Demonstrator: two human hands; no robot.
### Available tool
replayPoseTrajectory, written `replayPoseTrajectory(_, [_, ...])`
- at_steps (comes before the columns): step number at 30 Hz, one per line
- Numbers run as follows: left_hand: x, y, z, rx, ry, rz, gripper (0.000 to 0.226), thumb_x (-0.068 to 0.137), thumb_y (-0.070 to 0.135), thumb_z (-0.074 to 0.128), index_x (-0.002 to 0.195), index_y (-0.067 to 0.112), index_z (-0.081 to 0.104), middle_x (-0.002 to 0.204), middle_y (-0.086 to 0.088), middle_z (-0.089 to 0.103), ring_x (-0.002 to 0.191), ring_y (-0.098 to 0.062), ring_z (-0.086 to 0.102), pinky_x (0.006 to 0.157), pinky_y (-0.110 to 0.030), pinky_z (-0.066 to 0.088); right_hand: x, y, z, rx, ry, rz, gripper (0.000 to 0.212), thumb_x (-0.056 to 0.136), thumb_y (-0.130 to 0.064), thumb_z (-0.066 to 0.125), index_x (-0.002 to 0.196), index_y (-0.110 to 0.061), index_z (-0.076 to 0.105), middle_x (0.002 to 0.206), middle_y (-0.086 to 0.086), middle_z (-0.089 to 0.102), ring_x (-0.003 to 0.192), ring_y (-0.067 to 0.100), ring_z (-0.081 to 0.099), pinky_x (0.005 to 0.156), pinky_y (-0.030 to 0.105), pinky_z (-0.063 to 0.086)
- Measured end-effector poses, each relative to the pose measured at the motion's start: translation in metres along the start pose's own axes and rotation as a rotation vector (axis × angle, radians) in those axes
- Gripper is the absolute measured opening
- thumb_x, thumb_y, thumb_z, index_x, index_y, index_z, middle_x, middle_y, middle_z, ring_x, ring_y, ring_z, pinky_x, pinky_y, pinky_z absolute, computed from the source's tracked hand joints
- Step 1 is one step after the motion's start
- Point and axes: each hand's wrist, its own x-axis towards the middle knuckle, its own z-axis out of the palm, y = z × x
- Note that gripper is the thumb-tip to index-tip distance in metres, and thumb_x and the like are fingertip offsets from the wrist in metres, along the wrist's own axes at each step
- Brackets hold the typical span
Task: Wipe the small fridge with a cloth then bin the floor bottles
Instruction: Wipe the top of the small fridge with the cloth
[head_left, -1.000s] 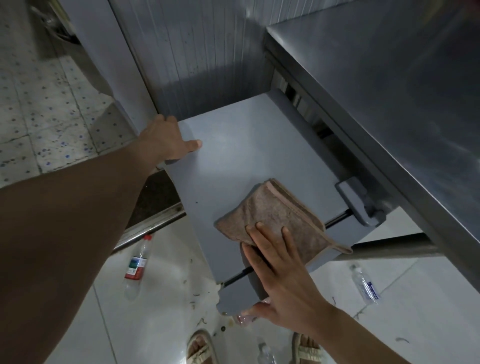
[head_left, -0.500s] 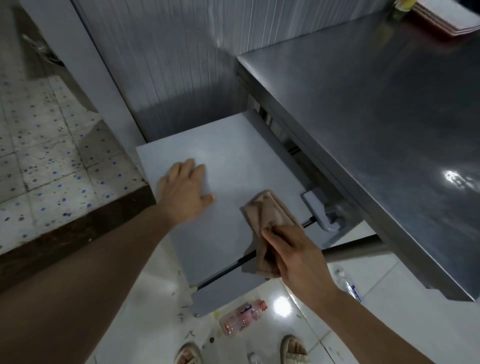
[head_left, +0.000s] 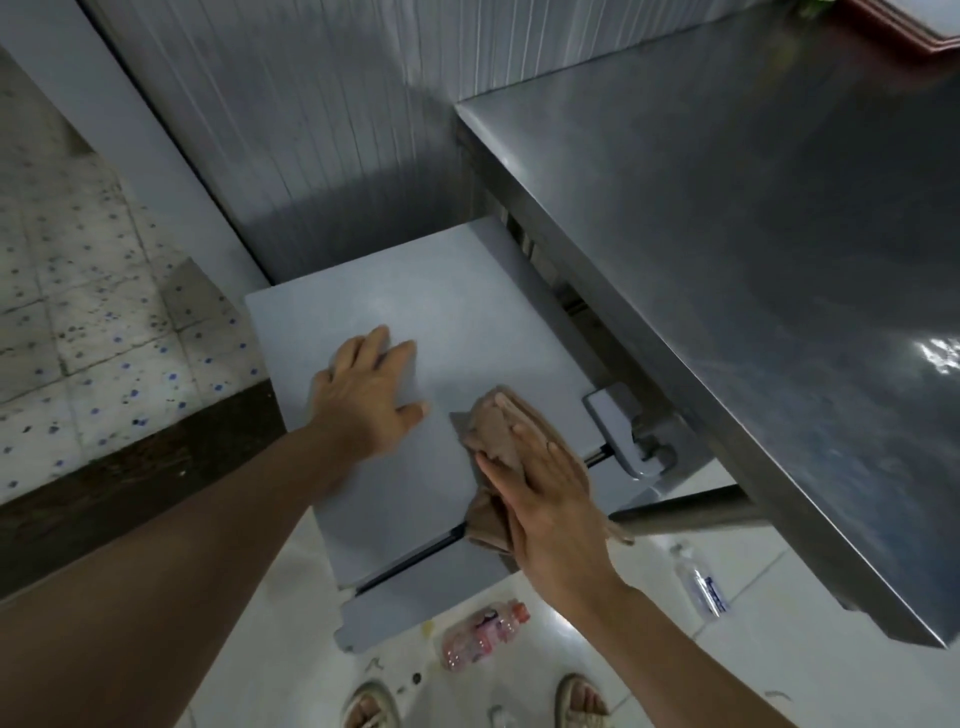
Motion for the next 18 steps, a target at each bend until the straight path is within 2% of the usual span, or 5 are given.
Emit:
replayPoseTrajectory(3, [-0.007, 0.01, -0.001, -0.018, 0.036, -0.008, 0.07, 0.086, 0.045, 0.056, 0.145, 0.026, 0.024, 0.157, -0.003, 0.009, 0.142, -0.026, 0.009, 0.109, -0.047, 0.022, -0.019, 0.01, -0.019, 0.068, 0.06, 0.015, 0.039, 0.086, -0.029, 0.058, 0.122, -0.015, 0.065, 0.132, 0.007, 0.058, 0.125, 0.023, 0.052, 0.103, 0.04, 0.046])
replayPoseTrajectory(7, [-0.007, 0.023, 0.004, -0.032, 0.094, 0.014, 0.069, 0.085, 0.039, 0.059, 0.144, 0.023, 0.029, 0.156, -0.004, 0.018, 0.141, -0.025, 0.016, 0.11, -0.046, 0.023, -0.009, 0.022, -0.047, 0.0, 0.214, 0.16, 0.052, 0.065, -0.003, 0.079, 0.115, -0.012, 0.067, 0.114, 0.017, 0.064, 0.094, 0.028, 0.067, 0.069, 0.04, 0.061])
replayPoseTrajectory(10, [0.003, 0.031, 0.007, -0.022, 0.119, 0.049, 0.068, 0.085, 0.038, 0.058, 0.145, 0.028, 0.027, 0.156, -0.001, 0.019, 0.141, -0.025, 0.016, 0.11, -0.046, 0.023, 0.019, 0.032, -0.057, -0.161, 0.235, 0.188, 0.064, 0.071, -0.003, 0.072, 0.131, -0.017, 0.056, 0.124, 0.022, 0.059, 0.108, 0.037, 0.061, 0.081, 0.046, 0.057])
replayPoseTrajectory(13, [0.013, 0.033, 0.011, -0.016, 0.143, 0.055, 0.067, 0.085, 0.038, 0.058, 0.144, 0.031, 0.027, 0.156, -0.001, 0.018, 0.14, -0.026, 0.015, 0.11, -0.047, 0.021, 0.023, 0.041, -0.041, -0.201, 0.015, 0.209, 0.084, 0.076, -0.005, 0.071, 0.146, -0.015, 0.026, 0.143, 0.02, 0.044, 0.13, 0.037, 0.044, 0.102, 0.051, 0.042])
replayPoseTrajectory(18, [0.033, 0.024, 0.012, 0.017, 0.215, 0.05, 0.061, 0.087, 0.043, 0.054, 0.142, 0.032, 0.03, 0.156, -0.001, 0.017, 0.139, -0.026, 0.015, 0.108, -0.046, 0.02, 0.014, 0.061, -0.024, -0.2, 0.002, 0.231, 0.06, 0.081, -0.013, 0.07, 0.136, -0.007, 0.049, 0.139, 0.016, 0.05, 0.122, 0.037, 0.053, 0.086, 0.049, 0.054])
